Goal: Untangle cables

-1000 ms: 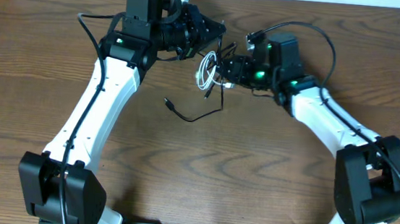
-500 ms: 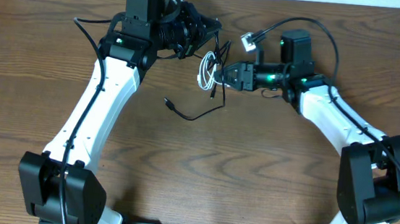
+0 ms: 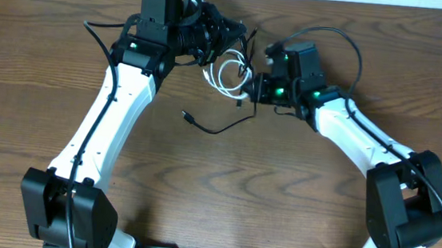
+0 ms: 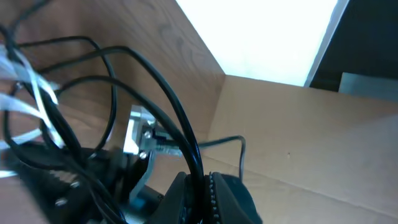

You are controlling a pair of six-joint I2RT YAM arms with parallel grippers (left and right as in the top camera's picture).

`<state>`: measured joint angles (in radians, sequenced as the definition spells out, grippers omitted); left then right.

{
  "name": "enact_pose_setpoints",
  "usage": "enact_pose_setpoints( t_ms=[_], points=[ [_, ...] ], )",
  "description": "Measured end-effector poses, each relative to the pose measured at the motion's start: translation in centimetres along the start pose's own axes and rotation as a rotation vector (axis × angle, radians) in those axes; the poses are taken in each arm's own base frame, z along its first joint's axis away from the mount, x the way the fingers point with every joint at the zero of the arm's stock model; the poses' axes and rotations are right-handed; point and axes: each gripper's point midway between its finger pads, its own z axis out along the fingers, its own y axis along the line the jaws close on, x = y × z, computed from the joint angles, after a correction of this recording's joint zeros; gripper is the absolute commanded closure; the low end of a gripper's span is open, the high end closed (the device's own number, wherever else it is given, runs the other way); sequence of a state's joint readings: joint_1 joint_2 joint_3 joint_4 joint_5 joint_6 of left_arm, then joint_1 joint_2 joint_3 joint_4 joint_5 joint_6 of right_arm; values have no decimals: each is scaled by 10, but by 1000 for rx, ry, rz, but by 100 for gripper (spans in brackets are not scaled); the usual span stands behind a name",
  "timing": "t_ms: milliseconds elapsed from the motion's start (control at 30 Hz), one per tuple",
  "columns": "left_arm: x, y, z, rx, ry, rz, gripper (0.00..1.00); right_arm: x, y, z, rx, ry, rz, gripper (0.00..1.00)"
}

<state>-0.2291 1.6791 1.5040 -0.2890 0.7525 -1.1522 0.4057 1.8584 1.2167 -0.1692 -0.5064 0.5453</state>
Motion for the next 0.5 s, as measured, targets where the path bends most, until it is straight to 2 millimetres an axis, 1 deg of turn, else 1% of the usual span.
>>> enact_pose_setpoints(
  t_ms=[33,67,100,167,200,267,367,433,500],
  points=[
    [-2,1,-1,-1,-4,16,92,1,-13,-3,48,3,26,99],
    [-4,1,-2,-1,-9,35,93,2,-33,-8,112,9,65,99],
    [-8,3,-5,-5,-16,65,93,1,-46,-13,155,8,94,99],
    [-16,11,-11,-26,-29,93,93,2,-84,-29,275,10,169,99],
    [-19,16,-14,-41,-34,104,93,5,-101,-38,329,20,206,99],
    [-24,28,-21,-75,-35,117,93,11,-126,-53,411,38,261,99],
    [-30,38,-27,-103,-39,144,92,17,-152,-71,499,54,301,99],
    [-37,43,-35,-116,-53,164,93,23,-172,-87,575,67,330,99],
    [-43,52,-43,-143,-62,178,93,26,-193,-104,648,70,357,99]
  ],
)
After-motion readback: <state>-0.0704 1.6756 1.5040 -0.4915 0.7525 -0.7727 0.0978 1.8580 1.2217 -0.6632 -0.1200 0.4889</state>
